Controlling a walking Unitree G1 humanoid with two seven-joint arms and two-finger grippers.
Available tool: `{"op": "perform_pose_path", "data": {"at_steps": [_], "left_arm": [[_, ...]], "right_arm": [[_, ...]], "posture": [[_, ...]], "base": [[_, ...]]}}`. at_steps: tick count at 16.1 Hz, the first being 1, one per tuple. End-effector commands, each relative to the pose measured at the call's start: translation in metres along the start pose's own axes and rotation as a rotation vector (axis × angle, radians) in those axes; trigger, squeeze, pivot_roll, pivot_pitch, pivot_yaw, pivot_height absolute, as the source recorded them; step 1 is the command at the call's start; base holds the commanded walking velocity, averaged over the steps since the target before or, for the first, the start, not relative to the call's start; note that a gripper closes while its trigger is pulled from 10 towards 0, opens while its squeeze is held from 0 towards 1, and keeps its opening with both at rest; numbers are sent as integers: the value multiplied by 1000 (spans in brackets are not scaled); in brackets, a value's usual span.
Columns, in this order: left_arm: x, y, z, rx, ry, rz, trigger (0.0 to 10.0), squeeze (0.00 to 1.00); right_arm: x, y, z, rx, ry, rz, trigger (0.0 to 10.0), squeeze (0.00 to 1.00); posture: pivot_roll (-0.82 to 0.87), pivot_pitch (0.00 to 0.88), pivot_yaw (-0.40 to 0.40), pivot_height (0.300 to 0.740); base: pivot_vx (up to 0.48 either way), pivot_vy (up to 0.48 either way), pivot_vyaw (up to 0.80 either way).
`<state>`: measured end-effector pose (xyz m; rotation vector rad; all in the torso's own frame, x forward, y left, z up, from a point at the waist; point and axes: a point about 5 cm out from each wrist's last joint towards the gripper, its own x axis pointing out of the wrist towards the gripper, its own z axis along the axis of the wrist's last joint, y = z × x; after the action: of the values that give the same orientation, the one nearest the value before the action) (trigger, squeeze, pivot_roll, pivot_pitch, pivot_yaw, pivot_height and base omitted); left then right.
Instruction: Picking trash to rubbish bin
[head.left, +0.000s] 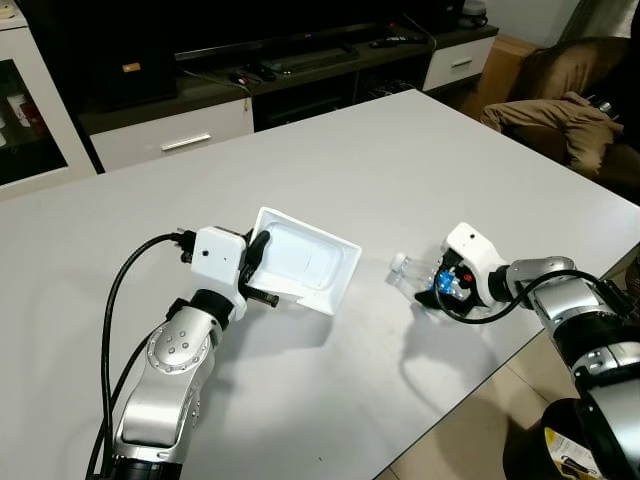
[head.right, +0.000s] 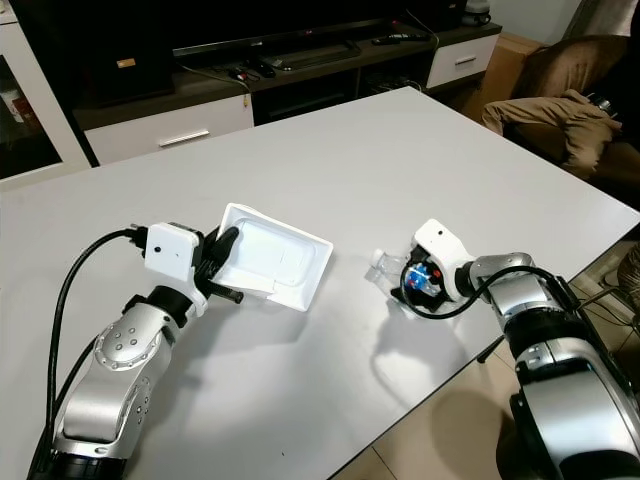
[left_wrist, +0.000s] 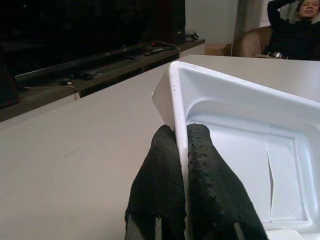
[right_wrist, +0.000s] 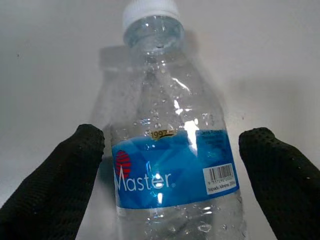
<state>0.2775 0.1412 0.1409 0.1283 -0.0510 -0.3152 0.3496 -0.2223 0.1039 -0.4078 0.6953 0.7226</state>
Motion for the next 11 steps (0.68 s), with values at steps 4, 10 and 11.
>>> {"op": "perform_pose_path", "data": {"at_steps": [4,10,11], "left_arm": [[1,0,4,13,-8,0,10000,0],[4,-4,4,12,-7,-20,10000,0],[6,-5,4,6,-6,-20,10000,0]], "right_arm": [[-5,-8,5,36,13,-15,0,0],[-3,-5,8,73,0,4,0,0],[-5,-8,11,97,-32,3,0,0]], "posture": [[-93,0,-41,740],[-96,0,-30,740],[-101,0,-32,740]], "base": [[0,0,0],[0,0,0],[0,0,0]]}}
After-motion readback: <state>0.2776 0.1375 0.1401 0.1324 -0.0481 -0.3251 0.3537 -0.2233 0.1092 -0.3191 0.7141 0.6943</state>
